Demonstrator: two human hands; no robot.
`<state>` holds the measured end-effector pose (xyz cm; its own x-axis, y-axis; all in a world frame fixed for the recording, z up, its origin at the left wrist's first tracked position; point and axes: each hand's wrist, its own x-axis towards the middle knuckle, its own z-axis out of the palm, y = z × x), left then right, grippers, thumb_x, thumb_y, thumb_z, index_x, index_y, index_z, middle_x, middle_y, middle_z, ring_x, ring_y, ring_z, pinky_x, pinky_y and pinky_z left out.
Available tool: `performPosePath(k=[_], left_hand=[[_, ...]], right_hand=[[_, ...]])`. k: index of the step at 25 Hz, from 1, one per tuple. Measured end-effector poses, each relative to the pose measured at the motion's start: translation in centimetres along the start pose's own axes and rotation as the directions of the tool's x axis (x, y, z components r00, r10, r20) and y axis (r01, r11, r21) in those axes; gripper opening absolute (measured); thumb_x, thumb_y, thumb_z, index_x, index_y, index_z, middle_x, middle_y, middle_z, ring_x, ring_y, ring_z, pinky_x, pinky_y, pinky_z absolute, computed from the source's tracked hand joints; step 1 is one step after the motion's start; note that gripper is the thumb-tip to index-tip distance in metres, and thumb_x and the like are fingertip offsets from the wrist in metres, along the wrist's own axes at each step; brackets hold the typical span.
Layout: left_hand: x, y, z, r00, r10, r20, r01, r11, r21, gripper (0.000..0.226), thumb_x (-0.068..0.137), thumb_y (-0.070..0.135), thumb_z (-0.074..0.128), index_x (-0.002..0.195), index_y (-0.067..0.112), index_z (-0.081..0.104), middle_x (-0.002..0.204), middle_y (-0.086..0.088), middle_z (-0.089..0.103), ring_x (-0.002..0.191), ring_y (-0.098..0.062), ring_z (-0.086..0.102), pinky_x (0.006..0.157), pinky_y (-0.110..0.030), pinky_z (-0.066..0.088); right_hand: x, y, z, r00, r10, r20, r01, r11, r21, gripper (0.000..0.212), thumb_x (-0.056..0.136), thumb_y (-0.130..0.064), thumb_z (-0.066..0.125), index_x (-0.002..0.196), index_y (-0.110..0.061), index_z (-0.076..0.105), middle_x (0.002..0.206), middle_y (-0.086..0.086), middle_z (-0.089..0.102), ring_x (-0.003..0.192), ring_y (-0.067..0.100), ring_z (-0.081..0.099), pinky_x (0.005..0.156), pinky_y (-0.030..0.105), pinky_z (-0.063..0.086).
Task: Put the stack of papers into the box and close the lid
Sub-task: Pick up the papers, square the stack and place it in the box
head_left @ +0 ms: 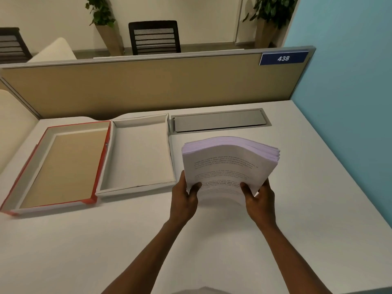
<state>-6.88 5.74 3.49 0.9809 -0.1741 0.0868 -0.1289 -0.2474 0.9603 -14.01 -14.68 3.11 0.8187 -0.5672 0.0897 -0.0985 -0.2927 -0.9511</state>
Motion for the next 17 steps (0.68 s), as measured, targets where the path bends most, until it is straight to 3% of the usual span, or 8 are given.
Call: performPosePath(k=[4, 8, 11, 13, 15, 17], left_hand=[[-1.0, -0.8, -0.1, 0.999, 0.049, 0.002, -0.049, 0.999, 0.010, 0.055, 0.093, 0.014, 0.060, 0.122, 0.060, 0.049, 0.112, 0.032, 0.067, 0.105, 0.002, 0.064, 0.082, -0.010, 0.052], [-0.6, -1.3, -1.2, 0.992, 0.052, 0.116, -0.059, 0.996, 0.060, 0.045, 0.097, 0.021, 0.058, 0.128, 0.050, 0.041, 0.113, 0.035, 0.063, 0.102, 0.001, 0.064, 0.081, -0.006, 0.052], [0.0, -1.1, -2.9, 0.975, 0.074, 0.208, -0.095, 0.991, 0.091, 0.052, 0.096, 0.011, 0.058, 0.138, 0.035, 0.039, 0.123, 0.016, 0.064, 0.100, -0.006, 0.065, 0.085, -0.005, 0.051], [0.0, -1.1, -4.2, 0.974, 0.086, 0.210, -0.105, 0.991, 0.084, 0.052, 0.095, 0.012, 0.057, 0.142, 0.027, 0.040, 0.126, 0.009, 0.066, 0.103, -0.009, 0.066, 0.088, -0.012, 0.055], [-0.3, -1.1, -5.8, 0.977, 0.092, 0.193, -0.106, 0.992, 0.067, 0.051, 0.095, 0.014, 0.058, 0.141, 0.028, 0.041, 0.126, 0.012, 0.067, 0.107, -0.010, 0.067, 0.089, -0.018, 0.058], [-0.6, -1.0, -8.3, 0.981, 0.074, 0.180, -0.084, 0.995, 0.049, 0.051, 0.096, 0.016, 0.062, 0.138, 0.037, 0.041, 0.124, 0.021, 0.066, 0.110, -0.011, 0.068, 0.087, -0.021, 0.059]], right_hand=[[-1.2, 0.3, -0.3, 0.999, -0.040, 0.004, 0.041, 0.999, -0.030, 0.052, 0.090, -0.019, 0.071, 0.137, -0.014, 0.050, 0.115, -0.002, 0.063, 0.102, 0.015, 0.061, 0.087, 0.026, 0.055], [-1.1, -0.3, -0.1, 0.999, -0.054, -0.002, 0.054, 0.997, -0.061, 0.048, 0.090, -0.015, 0.071, 0.134, -0.011, 0.051, 0.113, 0.000, 0.063, 0.099, 0.019, 0.063, 0.081, 0.023, 0.054], [-0.8, -1.5, 0.2, 0.995, -0.095, 0.010, 0.096, 0.989, -0.109, 0.041, 0.089, -0.017, 0.073, 0.124, -0.022, 0.052, 0.109, -0.002, 0.063, 0.090, 0.020, 0.063, 0.075, 0.020, 0.054], [-0.9, -2.4, 0.4, 0.994, -0.097, 0.053, 0.104, 0.986, -0.130, 0.041, 0.089, -0.019, 0.073, 0.120, -0.031, 0.048, 0.107, -0.004, 0.062, 0.084, 0.013, 0.064, 0.069, 0.011, 0.052], [-0.9, -3.5, 1.0, 0.991, -0.090, 0.103, 0.104, 0.985, -0.140, 0.041, 0.089, -0.022, 0.073, 0.118, -0.034, 0.047, 0.105, -0.006, 0.062, 0.082, 0.006, 0.063, 0.061, 0.003, 0.050], [-0.7, -4.8, 2.5, 0.985, -0.080, 0.151, 0.104, 0.982, -0.158, 0.037, 0.089, -0.024, 0.073, 0.115, -0.033, 0.048, 0.103, -0.006, 0.063, 0.082, 0.003, 0.063, 0.055, 0.003, 0.050]])
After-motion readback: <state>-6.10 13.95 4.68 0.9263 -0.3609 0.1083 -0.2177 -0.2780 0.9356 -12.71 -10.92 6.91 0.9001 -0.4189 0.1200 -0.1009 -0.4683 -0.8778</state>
